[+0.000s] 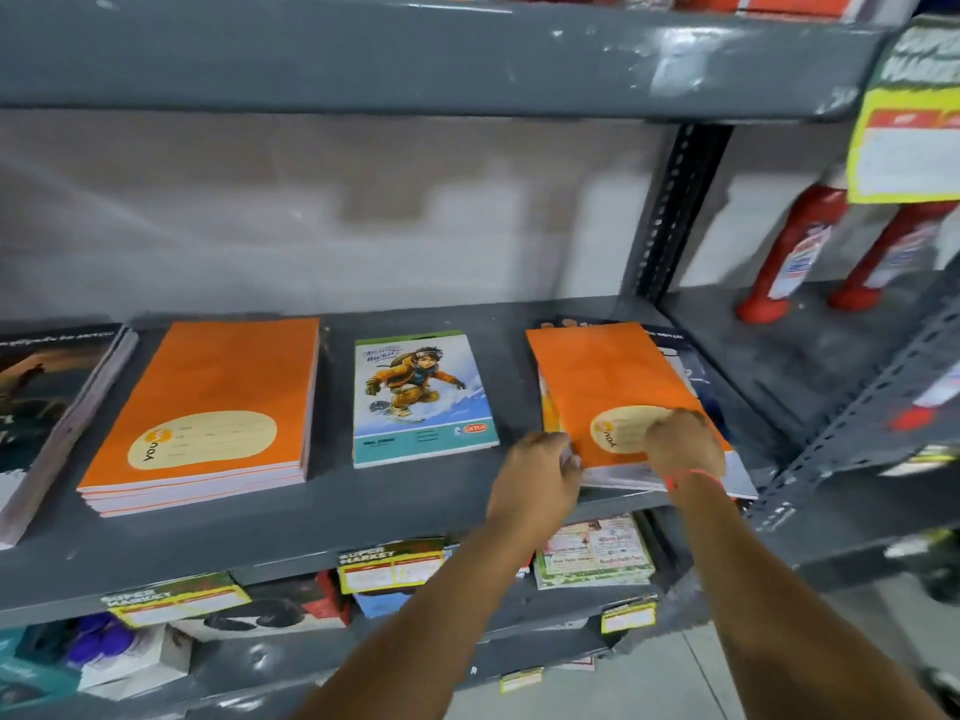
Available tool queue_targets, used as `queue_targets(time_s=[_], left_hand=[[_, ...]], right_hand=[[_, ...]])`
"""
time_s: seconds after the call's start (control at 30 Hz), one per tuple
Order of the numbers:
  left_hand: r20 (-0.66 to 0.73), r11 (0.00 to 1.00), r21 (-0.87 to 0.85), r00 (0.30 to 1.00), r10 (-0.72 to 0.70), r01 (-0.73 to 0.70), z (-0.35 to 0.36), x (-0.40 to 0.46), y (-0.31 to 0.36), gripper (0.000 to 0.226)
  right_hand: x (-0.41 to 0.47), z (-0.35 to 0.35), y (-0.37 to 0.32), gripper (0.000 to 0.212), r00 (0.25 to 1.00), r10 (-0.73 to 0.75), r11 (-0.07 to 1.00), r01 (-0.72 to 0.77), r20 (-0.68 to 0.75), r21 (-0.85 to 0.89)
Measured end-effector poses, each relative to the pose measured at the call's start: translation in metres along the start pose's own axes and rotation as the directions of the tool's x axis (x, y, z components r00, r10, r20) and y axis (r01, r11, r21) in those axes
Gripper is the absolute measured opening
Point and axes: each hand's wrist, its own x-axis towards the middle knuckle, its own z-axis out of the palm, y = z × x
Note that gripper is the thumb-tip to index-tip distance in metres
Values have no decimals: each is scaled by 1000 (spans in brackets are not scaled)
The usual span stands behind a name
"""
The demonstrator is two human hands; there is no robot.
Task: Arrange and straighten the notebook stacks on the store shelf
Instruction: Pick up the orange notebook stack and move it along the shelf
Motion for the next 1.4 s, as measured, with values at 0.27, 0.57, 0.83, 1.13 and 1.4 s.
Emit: queue_targets(time_s=[0.27, 0.57, 0.83, 1.13, 1.4], left_hand=[[70, 817, -352, 883, -464, 457, 23, 62, 22, 29], [88, 706, -531, 860, -503, 468, 9, 58, 33, 20], [-29, 684, -629, 867, -497, 371, -78, 19, 6, 18], [-228, 663, -644, 732, -642, 381, -216, -62, -109, 24], [-307, 718, -486, 671, -674, 499, -277, -94, -209, 18]], right_hand=[[26, -37, 23, 25, 999, 48, 989, -49, -13, -137], [38, -56, 37, 9, 949, 141, 891, -245, 281, 383], [-2, -46, -29, 20, 870, -127, 758, -226, 477, 612], [-114, 54, -167, 23, 720, -448, 784, 32, 530, 620], [-177, 156, -219, 29, 742, -392, 845, 58, 543, 531]])
